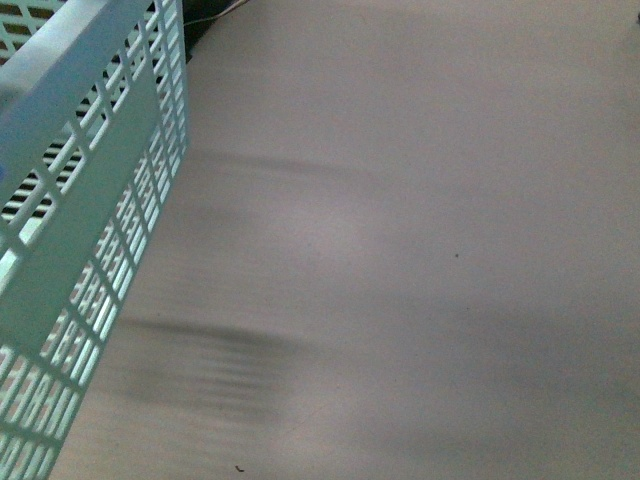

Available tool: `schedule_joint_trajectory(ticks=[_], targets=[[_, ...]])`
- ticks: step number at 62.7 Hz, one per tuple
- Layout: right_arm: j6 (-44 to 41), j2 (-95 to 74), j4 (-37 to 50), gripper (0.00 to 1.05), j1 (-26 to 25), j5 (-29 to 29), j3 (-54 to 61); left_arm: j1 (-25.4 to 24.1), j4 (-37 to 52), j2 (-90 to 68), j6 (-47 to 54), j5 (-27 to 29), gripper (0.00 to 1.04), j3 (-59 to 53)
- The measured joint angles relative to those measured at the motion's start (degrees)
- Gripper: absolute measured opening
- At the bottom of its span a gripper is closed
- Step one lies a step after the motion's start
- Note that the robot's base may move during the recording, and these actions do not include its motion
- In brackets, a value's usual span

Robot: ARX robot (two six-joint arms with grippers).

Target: Pick mango and avocado into basket

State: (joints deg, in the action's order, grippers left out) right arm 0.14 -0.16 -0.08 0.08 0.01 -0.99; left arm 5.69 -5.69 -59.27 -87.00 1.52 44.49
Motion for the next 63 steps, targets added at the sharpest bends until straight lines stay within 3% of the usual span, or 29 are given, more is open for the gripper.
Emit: schedule_joint_trajectory(ticks=[63], targets=[[0.0,0.0,0.0,0.96,0.0,0.0,0.0,0.0,-0.1,0.0,-0.7,-0.4,0.05,0.0]])
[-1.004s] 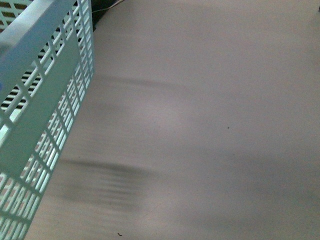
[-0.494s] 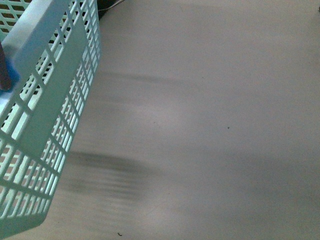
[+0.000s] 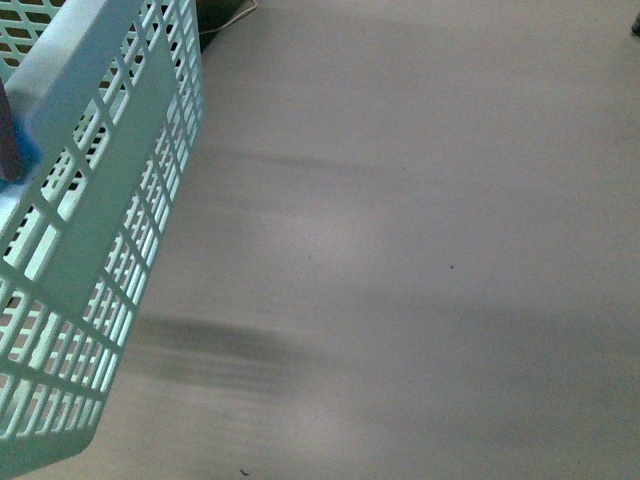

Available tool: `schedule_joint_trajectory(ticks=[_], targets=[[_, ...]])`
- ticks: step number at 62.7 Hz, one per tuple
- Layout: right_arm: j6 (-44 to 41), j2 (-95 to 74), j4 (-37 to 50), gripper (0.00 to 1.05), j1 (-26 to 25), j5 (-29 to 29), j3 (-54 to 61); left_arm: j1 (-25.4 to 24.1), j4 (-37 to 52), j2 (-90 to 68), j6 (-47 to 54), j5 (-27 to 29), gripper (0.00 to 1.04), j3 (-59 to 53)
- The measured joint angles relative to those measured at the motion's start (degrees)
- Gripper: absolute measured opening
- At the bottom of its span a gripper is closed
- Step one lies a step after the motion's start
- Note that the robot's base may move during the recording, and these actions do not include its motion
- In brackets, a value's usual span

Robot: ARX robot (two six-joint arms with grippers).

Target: Pick mango and avocado into basket

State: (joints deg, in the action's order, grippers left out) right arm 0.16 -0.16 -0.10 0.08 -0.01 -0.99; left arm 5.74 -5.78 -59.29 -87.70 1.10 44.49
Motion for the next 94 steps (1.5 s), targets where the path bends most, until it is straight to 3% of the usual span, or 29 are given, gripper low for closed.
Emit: schedule_joint_trajectory(ticks=[94], targets=[[0.0,0.0,0.0,0.96,0.0,0.0,0.0,0.0,0.0,0.0,-0.1,0.0,0.05,0.0]])
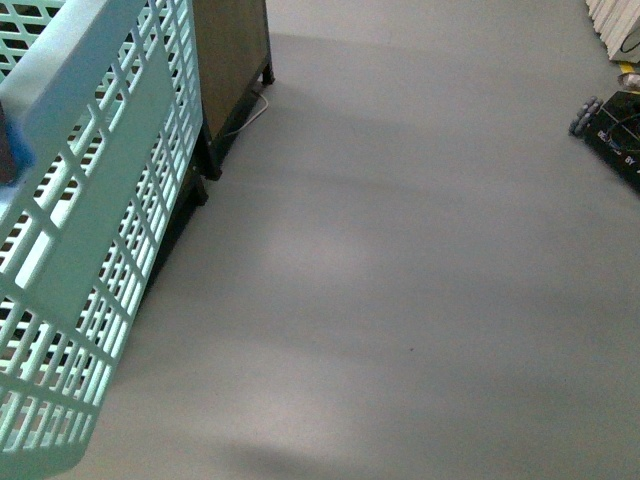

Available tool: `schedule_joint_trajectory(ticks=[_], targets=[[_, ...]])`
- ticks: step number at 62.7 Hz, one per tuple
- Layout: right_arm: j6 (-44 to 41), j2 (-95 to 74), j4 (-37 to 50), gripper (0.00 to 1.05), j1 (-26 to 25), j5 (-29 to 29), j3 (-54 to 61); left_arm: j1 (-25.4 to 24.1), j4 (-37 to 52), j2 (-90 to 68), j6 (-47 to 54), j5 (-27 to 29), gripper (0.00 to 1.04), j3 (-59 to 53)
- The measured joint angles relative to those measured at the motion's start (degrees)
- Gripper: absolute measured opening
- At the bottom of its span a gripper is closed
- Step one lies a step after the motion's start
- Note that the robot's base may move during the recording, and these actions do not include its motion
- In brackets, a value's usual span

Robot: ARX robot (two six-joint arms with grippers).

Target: Pick mango and avocado into basket

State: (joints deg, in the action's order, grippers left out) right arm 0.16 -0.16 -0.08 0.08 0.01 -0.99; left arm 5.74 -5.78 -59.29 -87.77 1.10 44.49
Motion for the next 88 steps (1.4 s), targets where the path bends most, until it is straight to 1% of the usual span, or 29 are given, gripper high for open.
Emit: schedule_joint_trajectory(ticks=[60,71,79,88], targets=[[0.0,0.0,0.0,0.96,0.0,-0.2,0.0,0.0,0.0,0.0,-0.1,0.0,0.05,0.0],[0.0,0.0,0.0,0.96,0.0,-0.2,0.0,0.5,0.0,0.0,-0.7,-1.3,0.05,0.0],[0.0,0.0,0.0,0.96,0.0,-0.2,0.0,0.4,0.0,0.0,-0.5,0.0,0.05,0.0],[0.0,0.0,0.0,0.96,0.0,-0.1,0.0,0.2,0.0,0.0,-0.4,0.0,0.05,0.0]])
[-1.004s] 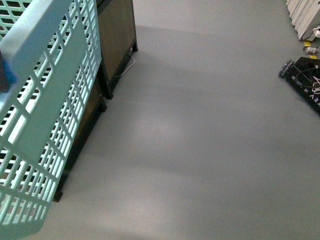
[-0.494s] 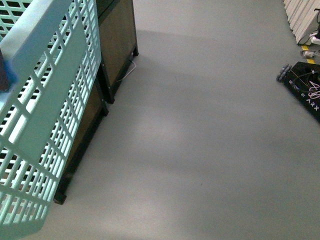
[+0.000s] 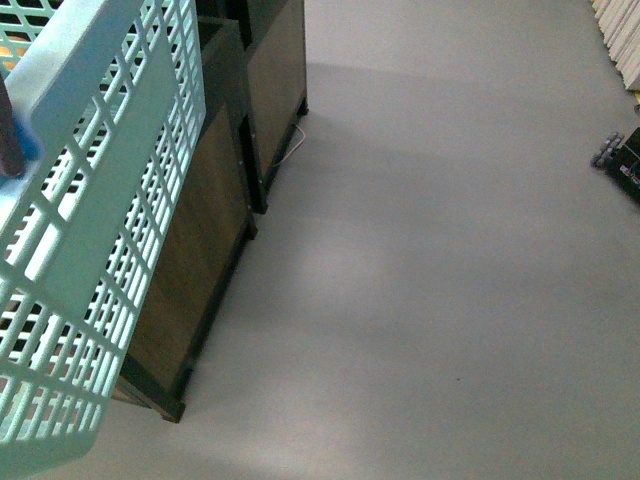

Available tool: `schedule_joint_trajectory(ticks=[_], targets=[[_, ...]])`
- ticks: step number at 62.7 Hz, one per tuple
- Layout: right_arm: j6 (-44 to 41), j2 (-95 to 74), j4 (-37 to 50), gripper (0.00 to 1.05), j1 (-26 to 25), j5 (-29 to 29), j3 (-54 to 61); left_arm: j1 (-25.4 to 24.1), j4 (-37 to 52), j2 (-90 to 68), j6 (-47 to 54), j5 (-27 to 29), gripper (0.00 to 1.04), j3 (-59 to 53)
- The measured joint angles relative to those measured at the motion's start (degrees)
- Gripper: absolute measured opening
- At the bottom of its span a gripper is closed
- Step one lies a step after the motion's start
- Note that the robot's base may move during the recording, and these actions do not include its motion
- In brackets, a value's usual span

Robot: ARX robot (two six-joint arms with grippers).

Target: Pick mango and avocado into basket

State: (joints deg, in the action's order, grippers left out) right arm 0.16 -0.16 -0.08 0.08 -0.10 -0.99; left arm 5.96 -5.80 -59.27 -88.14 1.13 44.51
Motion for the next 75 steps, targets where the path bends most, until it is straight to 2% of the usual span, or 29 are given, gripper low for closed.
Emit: schedule_joint_trajectory(ticks=[75], targets=[[0.0,-0.1,0.0,0.96,0.0,0.0,0.0,-0.1,-0.1,-0.1,0.0,-0.1,0.05,0.0]])
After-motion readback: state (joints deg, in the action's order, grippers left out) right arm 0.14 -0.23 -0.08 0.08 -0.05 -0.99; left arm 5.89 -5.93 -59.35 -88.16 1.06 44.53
